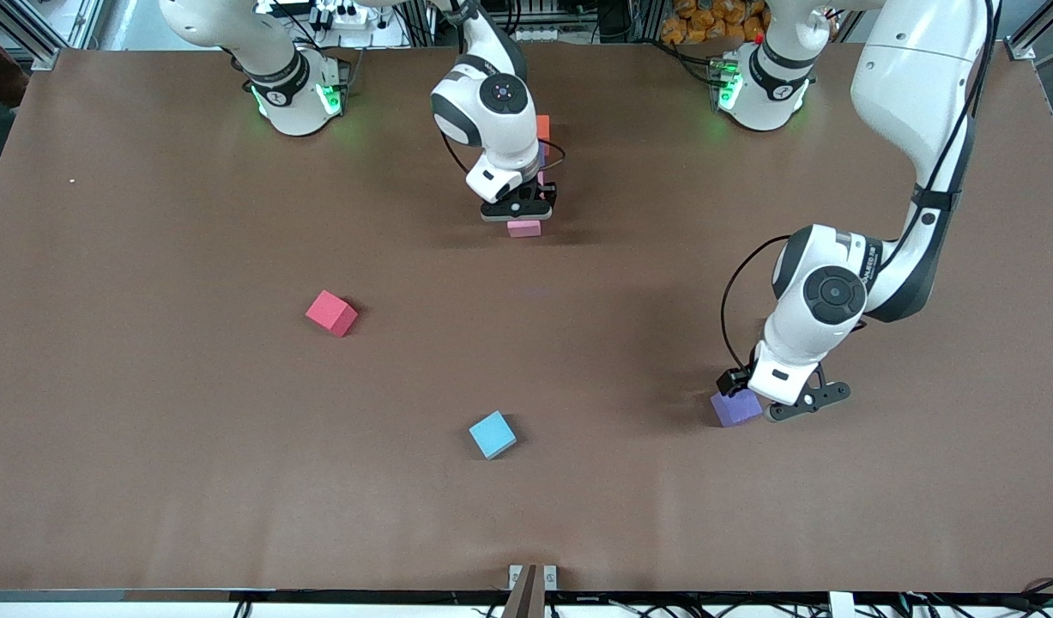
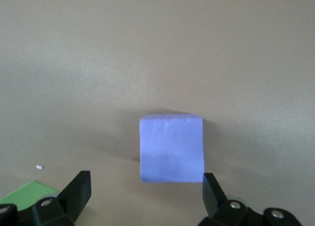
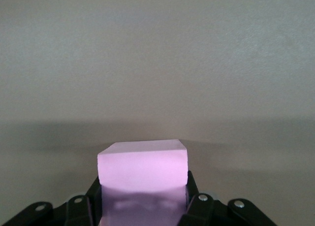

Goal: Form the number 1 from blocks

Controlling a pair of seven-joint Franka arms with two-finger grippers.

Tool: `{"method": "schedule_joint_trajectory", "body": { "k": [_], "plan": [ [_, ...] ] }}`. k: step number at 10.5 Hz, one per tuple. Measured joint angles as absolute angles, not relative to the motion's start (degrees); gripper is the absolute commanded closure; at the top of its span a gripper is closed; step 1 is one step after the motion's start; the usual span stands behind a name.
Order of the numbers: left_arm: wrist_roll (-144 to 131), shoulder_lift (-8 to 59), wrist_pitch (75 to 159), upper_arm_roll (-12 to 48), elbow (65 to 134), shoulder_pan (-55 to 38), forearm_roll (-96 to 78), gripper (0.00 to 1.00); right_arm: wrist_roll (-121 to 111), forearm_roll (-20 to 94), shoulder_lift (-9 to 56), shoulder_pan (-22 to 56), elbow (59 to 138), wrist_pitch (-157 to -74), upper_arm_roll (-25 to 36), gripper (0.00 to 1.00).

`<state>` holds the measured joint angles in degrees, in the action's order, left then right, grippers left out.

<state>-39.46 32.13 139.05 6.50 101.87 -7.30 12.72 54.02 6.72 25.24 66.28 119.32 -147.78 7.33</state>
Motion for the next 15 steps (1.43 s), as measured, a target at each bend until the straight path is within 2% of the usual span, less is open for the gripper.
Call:
{"method": "schedule_joint_trajectory", "body": {
  "k": [1, 4, 8, 10, 12, 13, 15],
  "plan": [
    [-39.46, 33.4, 139.05, 6.49, 100.7, -7.31, 12.31, 0.0, 54.68, 6.72, 25.5, 66.77, 118.89, -147.78, 7.34, 0.46],
    [-39.46, 36.51, 139.13, 6.16, 97.38, -7.66, 12.03, 0.0, 55.89, 6.41, 26.67, 68.08, 118.07, -147.83, 7.34, 0.0],
    [-39.46, 37.93, 139.18, 5.29, 96.35, -8.13, 11.94, 0.0, 57.13, 5.9, 25.35, 66.09, 117.65, -148.14, 8.09, 0.0],
    [-39.46, 38.64, 139.51, 4.96, 96.21, -8.37, 11.92, 0.0, 56.97, 3.96, 20.75, 59.76, 119.98, -147.65, 8.14, 0.0],
    [-39.46, 39.28, 139.69, 4.9, 96.02, -8.62, 11.53, 0.01, 56.27, 1.15, 15.19, 50.05, 124.53, -147.06, 8.07, 0.0],
    [-39.46, 39.52, 139.71, 4.86, 95.97, -8.75, 11.42, 0.27, 55.2, 0.88, 13.39, 45.03, 125.95, -146.98, 8.09, 0.0],
    [-39.46, 39.99, 139.8, 4.83, 95.87, -9.06, 11.38, 0.91, 50.55, 0.79, 11.99, 36.38, 126.67, -147.03, 8.09, 0.0]
  ]
}}
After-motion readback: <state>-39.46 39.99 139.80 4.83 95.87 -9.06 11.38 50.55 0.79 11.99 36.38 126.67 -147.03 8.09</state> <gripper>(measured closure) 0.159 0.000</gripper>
